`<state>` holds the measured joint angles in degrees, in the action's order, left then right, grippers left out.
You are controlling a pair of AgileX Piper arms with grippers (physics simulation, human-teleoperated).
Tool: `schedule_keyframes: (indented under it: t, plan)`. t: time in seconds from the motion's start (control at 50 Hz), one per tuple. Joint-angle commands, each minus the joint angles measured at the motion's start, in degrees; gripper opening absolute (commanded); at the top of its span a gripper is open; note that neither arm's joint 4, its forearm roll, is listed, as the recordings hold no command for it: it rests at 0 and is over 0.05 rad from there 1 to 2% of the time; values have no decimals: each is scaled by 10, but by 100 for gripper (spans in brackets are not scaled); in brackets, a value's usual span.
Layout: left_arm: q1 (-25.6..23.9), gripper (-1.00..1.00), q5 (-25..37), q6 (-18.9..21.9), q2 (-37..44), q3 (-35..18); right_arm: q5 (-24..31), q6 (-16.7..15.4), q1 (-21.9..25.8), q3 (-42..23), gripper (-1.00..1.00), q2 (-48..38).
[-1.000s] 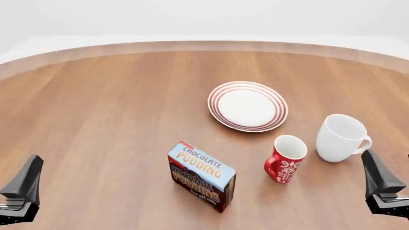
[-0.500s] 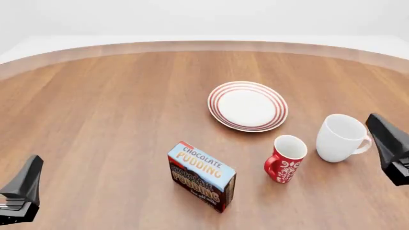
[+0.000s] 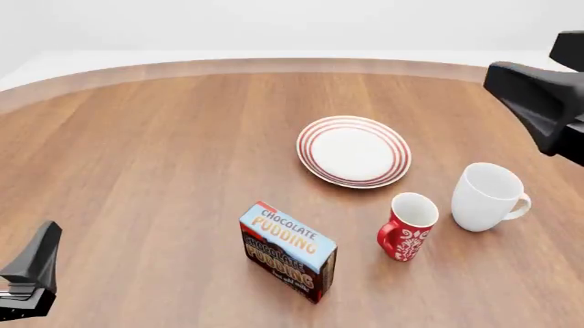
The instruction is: Put the chocolate pudding to the right of the plate.
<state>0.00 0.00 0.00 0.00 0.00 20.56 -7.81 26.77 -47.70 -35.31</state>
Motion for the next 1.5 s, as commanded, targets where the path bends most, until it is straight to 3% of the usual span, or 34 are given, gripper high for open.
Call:
schedule_keyframes:
  t: [0.02, 0.26, 0.5, 1.5]
  plan:
    - [0, 100, 0, 0, 0, 0, 44, -12, 71, -105, 100, -83]
    - [0, 100, 0, 0, 0, 0, 86, -27, 102, -149, 100, -130]
    - [0, 100, 0, 0, 0, 0, 114, -34, 116, -149, 100, -137]
    - [0, 100, 0, 0, 0, 0, 88, -7, 179, -126, 100, -202]
